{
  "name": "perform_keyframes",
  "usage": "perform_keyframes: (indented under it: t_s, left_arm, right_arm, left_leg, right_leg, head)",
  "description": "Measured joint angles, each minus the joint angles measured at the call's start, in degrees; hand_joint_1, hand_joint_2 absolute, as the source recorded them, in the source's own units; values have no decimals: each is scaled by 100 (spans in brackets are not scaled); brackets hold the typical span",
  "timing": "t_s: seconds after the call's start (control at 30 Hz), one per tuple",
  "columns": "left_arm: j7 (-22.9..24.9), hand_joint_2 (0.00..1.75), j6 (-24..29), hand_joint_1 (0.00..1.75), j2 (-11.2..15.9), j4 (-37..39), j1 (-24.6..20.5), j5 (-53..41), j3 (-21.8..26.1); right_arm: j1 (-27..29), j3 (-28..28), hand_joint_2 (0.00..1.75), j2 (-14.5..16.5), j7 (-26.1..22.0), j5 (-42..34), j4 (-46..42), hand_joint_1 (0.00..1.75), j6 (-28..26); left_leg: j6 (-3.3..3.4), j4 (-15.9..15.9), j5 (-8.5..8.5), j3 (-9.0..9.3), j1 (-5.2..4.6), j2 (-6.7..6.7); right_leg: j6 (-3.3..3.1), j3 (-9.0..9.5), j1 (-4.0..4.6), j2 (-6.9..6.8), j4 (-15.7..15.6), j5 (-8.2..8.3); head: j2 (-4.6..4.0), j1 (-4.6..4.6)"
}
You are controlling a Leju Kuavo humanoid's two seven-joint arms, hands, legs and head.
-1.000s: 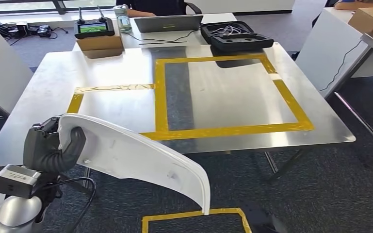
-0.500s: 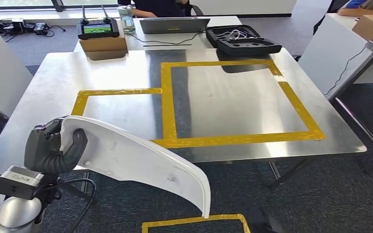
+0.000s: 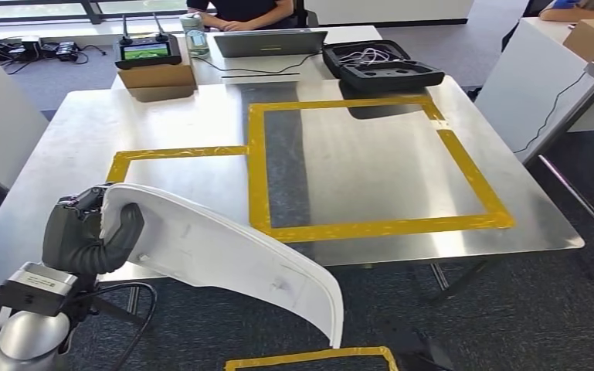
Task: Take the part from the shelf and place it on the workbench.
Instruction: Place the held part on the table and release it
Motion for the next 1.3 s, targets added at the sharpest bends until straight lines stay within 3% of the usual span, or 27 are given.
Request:
perform_keyframes:
  t_s: [0.27,0.77,1.3]
  left_arm:
    - [49,175,107,175,2,-38,-2,-79,-9]
    - [837,175,720,175,14,110,-79,-628,114]
    - [1245,175,1091,175,622,1908,-1117,-1387,754]
  right_arm:
    - [23,0,0,25,-21,-78,0,0,-33]
    - [94,-1,0,114,-36,-116,0,0,-100]
    - [79,63,0,164,71,93,0,0,69]
  left_leg:
    - [-97,-60,19,32,6,-1]
    - [-98,-56,16,31,2,-1]
    - [-103,-56,21,33,4,-2]
  right_leg:
    - [-43,0,4,-2,4,-14]
    - [-40,6,-18,-2,3,-12]
    - [-45,7,-13,-1,4,-9]
  head:
    - [-1,0]
    - [-1,0]
    - [0,0]
